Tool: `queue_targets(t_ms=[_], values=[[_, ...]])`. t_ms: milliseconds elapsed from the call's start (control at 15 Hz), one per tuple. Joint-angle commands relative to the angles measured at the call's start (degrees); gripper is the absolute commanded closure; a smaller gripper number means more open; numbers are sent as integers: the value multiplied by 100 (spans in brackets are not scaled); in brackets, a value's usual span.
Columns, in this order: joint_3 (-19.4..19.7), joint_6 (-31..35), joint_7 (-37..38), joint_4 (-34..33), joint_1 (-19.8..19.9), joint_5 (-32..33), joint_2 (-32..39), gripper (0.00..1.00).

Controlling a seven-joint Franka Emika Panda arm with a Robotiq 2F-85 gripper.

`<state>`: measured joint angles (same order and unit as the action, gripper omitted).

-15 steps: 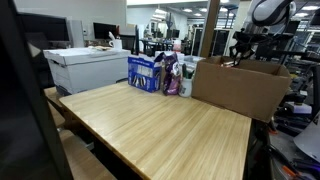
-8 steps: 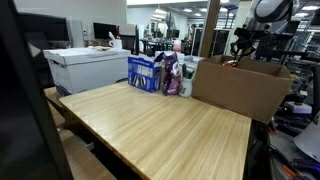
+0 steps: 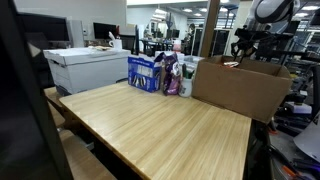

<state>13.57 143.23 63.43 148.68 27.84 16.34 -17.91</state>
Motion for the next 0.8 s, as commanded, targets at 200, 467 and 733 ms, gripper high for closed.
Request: queue_targets(t_ms=[200, 467, 733], values=[[88, 669, 34, 405, 178, -153, -155, 17], [257, 1600, -176, 727, 163, -647, -16, 0], [242, 2128, -254, 971, 132, -1204, 22, 0]])
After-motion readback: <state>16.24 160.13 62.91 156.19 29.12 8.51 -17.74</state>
